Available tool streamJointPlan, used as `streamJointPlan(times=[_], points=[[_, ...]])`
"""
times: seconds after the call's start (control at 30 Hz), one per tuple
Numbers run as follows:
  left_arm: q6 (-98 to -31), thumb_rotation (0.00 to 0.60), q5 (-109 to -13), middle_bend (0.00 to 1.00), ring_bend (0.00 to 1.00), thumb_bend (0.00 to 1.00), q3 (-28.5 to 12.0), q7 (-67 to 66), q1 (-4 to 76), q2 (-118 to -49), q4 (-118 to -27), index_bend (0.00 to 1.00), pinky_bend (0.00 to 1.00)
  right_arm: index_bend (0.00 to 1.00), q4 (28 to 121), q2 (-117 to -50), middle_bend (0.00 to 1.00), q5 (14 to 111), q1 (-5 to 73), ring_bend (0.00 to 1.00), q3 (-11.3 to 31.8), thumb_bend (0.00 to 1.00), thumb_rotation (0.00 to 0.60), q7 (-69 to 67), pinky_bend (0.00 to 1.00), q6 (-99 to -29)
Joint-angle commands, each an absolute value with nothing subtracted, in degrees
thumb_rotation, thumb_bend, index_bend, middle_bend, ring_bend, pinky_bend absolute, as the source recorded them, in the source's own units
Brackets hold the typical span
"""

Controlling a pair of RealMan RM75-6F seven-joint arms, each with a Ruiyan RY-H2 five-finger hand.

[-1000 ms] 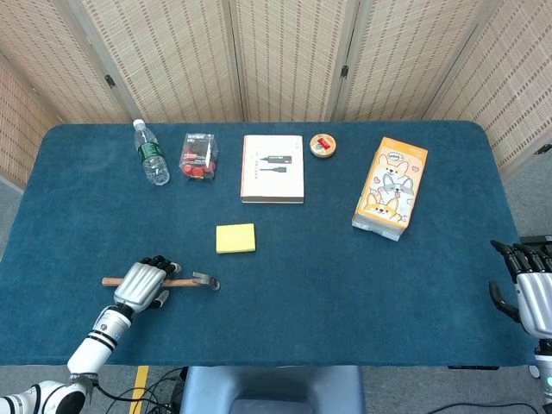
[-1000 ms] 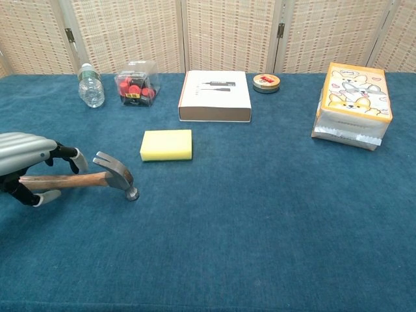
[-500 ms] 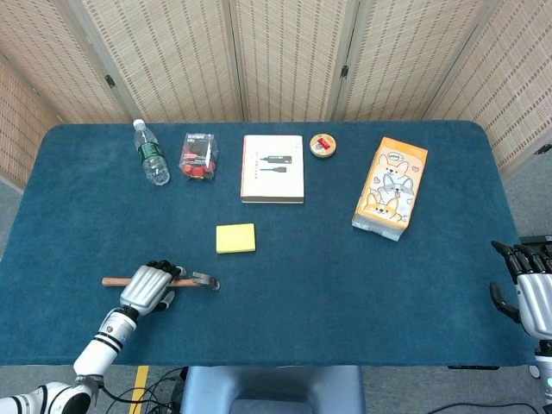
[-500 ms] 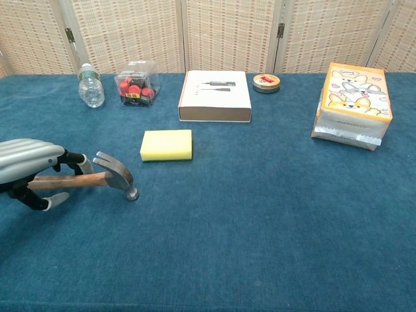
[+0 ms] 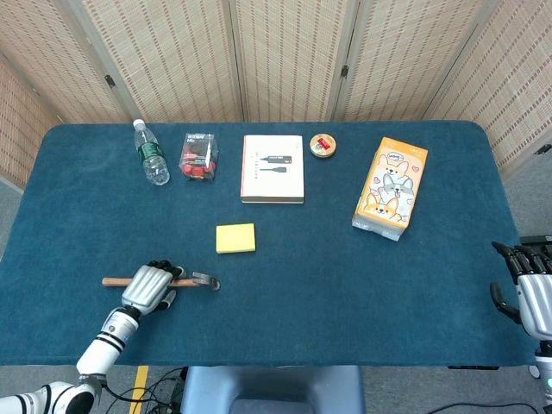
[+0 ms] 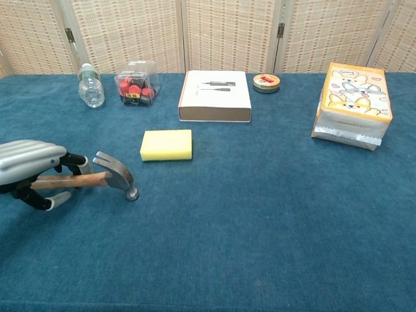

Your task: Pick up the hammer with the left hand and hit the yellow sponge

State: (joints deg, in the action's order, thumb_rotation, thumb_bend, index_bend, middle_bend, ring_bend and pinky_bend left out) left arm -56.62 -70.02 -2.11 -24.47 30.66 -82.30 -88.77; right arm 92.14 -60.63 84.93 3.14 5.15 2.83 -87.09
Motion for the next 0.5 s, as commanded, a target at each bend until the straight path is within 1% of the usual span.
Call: streamJointPlan(times=[0.03,0.5], points=[[-56.62,0.600,-69.89,0.44,0.28,0.54,-2.05,-24.54,30.74,-82.35,-88.74,0.36,0.32,0.17,92.18,-60.61,0.28,84.88,3.15,0.18,5.17,0.35,0.600,2.86,0.23,-87.07],[-56.70,0.600,-69.29,0.44,0.28,0.59,-1.42,-25.62,31.10,-81.92,-89.80,0.36,0.32,0.17,92.03,-60.63,0.28,84.59,2.96,0.18,5.16,0.35,0.600,2.67,0.23,-87.08]])
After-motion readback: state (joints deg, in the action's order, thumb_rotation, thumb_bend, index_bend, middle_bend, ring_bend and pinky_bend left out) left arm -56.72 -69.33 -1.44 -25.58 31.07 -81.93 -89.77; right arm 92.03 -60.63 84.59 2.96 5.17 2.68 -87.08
